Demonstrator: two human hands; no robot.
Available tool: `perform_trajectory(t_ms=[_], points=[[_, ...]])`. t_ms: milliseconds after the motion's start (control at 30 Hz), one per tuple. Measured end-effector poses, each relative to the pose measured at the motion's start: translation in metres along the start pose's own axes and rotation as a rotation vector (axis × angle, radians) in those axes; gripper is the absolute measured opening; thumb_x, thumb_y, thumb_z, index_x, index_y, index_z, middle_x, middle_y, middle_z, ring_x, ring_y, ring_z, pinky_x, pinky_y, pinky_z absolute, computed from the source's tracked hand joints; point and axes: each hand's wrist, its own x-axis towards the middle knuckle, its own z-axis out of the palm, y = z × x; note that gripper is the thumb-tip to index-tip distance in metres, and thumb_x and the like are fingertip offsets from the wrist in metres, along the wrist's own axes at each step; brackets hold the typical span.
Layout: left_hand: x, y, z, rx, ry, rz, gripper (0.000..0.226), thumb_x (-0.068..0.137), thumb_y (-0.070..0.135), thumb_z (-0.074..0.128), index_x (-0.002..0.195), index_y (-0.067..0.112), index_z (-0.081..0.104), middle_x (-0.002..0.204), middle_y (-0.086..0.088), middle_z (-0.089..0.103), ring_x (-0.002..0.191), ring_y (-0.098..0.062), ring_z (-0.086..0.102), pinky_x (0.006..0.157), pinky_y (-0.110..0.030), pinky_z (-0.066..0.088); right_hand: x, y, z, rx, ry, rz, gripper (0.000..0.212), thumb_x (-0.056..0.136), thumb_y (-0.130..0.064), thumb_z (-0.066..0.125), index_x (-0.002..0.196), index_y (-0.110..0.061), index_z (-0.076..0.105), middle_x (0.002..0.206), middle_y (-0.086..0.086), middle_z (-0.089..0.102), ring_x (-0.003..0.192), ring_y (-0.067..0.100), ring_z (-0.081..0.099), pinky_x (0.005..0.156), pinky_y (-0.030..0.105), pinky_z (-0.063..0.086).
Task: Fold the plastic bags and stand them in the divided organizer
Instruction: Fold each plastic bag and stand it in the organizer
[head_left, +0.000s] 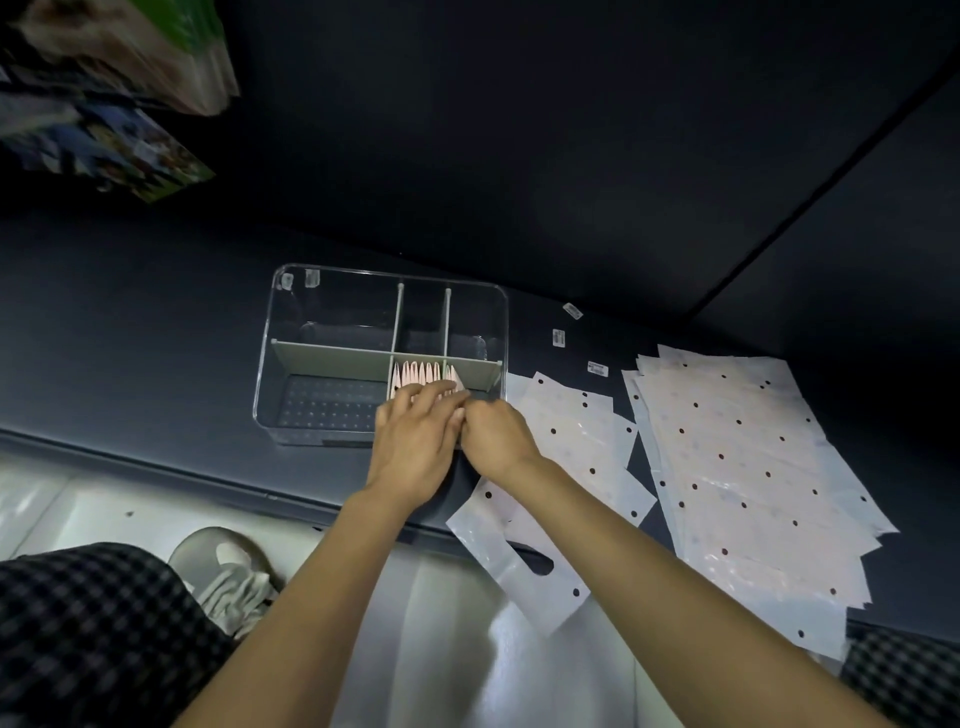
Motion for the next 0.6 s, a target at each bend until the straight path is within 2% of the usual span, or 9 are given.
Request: perform_trajectory(t_ms=[100,200,233,300,400,433,467,533,600], points=[[0.002,-0.006,0.003,0.101,-0.052,0.010,0.038,0.101,0.036,0.029,0.127,0.030,0.055,0.142,0.009,0.042,0.127,-0.020,0.029,0.098,-0.034,0.017,-0.015,0.016,-0.004,0.043,0.076,-0.089,0.028,0.097,-0.015,0.040,0.106,-0.010,0.066,0.104,0.011,0.068,0.099,0.030,0.055,0.080,0.032,0.042],[0.002,-0.007,0.003,0.147,-0.071,0.027,0.037,0.100,0.037,0.032,0.126,0.028,0.056,0.144,0.007,0.041,0.128,-0.023,0.028,0.098,-0.037,0.019,-0.050,0.050,-0.003,0.150,0.260,-0.124,0.026,0.096,-0.023,0.050,0.116,-0.014,0.064,0.118,0.002,0.065,0.110,0.021,0.052,0.092,0.026,0.038],[0.003,-0.008,0.003,0.154,-0.076,0.029,0.037,0.100,0.036,0.033,0.127,0.027,0.055,0.144,0.006,0.041,0.129,-0.024,0.029,0.098,-0.038,0.020,-0.067,0.066,0.002,0.164,0.259,-0.141,0.031,0.094,-0.028,0.054,0.121,-0.015,0.061,0.123,0.000,0.061,0.115,0.018,0.049,0.096,0.024,0.038],[0.002,-0.008,0.003,0.177,-0.084,0.033,0.036,0.099,0.035,0.036,0.129,0.025,0.055,0.145,0.004,0.041,0.129,-0.026,0.029,0.099,-0.041,0.022,-0.103,0.099,0.016,0.132,0.087,-0.173,0.049,0.089,-0.044,0.058,0.132,-0.021,0.052,0.138,-0.007,0.048,0.126,0.011,0.039,0.106,0.024,0.032],[-0.001,-0.003,0.004,0.201,-0.092,0.039,0.036,0.097,0.034,0.044,0.129,0.021,0.055,0.145,-0.001,0.040,0.130,-0.031,0.030,0.101,-0.044,0.023,-0.150,0.137,0.043,0.025,-0.151,-0.240,0.082,0.077,-0.064,0.058,0.145,-0.032,0.028,0.151,-0.019,0.017,0.138,0.001,0.014,0.116,0.020,0.006],[-0.001,0.000,0.004,0.211,-0.100,0.039,0.037,0.096,0.034,0.046,0.129,0.019,0.054,0.146,-0.002,0.040,0.130,-0.032,0.030,0.102,-0.045,0.022,-0.160,0.146,0.050,-0.025,-0.152,-0.275,0.087,0.074,-0.061,0.063,0.147,-0.030,0.025,0.153,-0.017,0.015,0.140,0.002,0.013,0.117,0.021,0.004],[-0.002,0.002,0.004,0.223,-0.110,0.036,0.038,0.096,0.034,0.047,0.130,0.018,0.054,0.146,-0.003,0.039,0.131,-0.032,0.029,0.103,-0.046,0.021,-0.165,0.152,0.055,-0.084,-0.121,-0.324,0.089,0.072,-0.051,0.072,0.146,-0.027,0.027,0.153,-0.011,0.022,0.140,0.007,0.020,0.117,0.027,0.010],[-0.003,0.007,0.004,0.250,-0.141,0.026,0.041,0.096,0.036,0.046,0.133,0.018,0.050,0.149,-0.004,0.035,0.132,-0.032,0.027,0.105,-0.047,0.019,-0.166,0.155,0.061,-0.150,-0.006,-0.400,0.087,0.062,-0.021,0.086,0.138,-0.021,0.044,0.145,0.001,0.043,0.133,0.019,0.042,0.111,0.040,0.029],[-0.004,0.008,0.003,0.276,-0.167,0.019,0.043,0.096,0.037,0.044,0.135,0.019,0.048,0.150,-0.004,0.032,0.134,-0.032,0.024,0.107,-0.048,0.018,-0.162,0.158,0.061,-0.100,0.099,-0.419,0.076,0.055,0.003,0.084,0.125,-0.016,0.060,0.136,0.005,0.054,0.124,0.026,0.052,0.103,0.049,0.039]])
